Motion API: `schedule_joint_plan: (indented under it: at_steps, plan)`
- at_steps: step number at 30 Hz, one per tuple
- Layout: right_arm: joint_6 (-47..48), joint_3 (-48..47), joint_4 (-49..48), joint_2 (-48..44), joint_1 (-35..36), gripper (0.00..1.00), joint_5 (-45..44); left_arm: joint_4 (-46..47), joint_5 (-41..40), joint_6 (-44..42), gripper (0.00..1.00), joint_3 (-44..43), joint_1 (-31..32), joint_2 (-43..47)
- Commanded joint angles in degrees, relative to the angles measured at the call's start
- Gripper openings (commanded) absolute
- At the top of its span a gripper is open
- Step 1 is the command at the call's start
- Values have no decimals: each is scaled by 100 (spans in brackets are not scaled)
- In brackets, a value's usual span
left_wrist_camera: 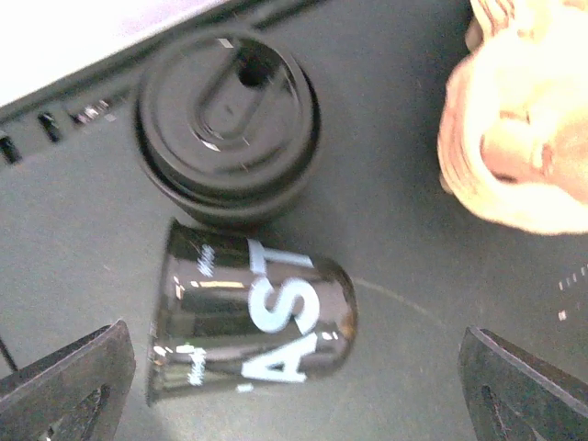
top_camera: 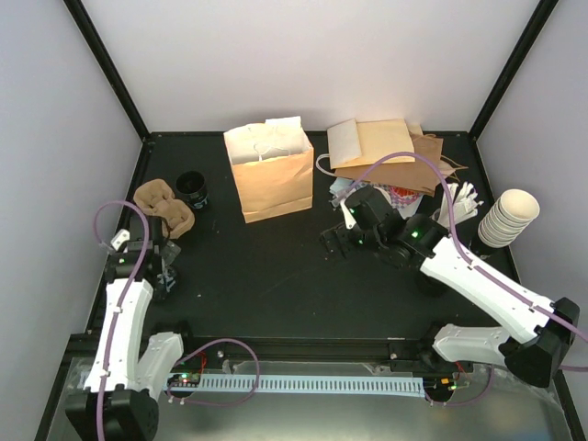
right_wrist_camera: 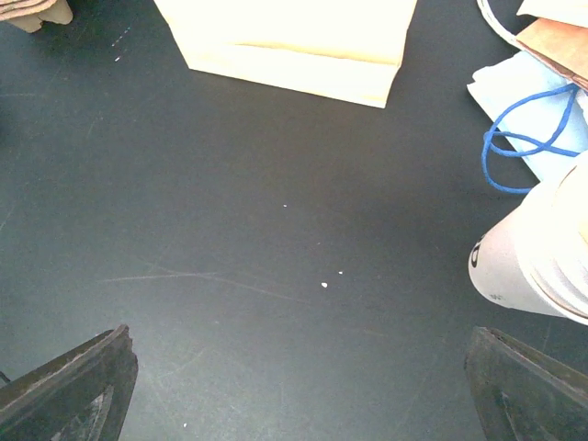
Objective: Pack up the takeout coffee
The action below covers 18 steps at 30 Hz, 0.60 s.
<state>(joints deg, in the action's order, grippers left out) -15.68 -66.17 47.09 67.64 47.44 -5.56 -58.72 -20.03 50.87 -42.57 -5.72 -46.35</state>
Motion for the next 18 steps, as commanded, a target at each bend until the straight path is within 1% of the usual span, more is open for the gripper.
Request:
schedule_joint_plan:
  at_steps: [1,5,9,12,16,17,18]
  plan:
    - [93,-280,163,117,-16,100,156,-138,-415,-380,99,-223,-559,65]
    - [114,-401,227,193,-18,100,203,368,635,-835,99,64,-1656,52]
    - [141,-461,276,206,-20,100,214,813,1375,-1070,99,320,-2367,-34]
    - [144,-484,305,229,-21,100,205,1026,1740,-1169,99,407,-2633,-261]
    - [109,-510,294,249,-17,100,232,1420,2398,-1221,98,599,-2755,-606]
    - [99,-518,284,260,-23,100,252,1570,2638,-1227,97,688,-2776,-675]
    - [70,-543,283,290,-16,100,274,1745,3170,-1194,93,788,-2805,-931]
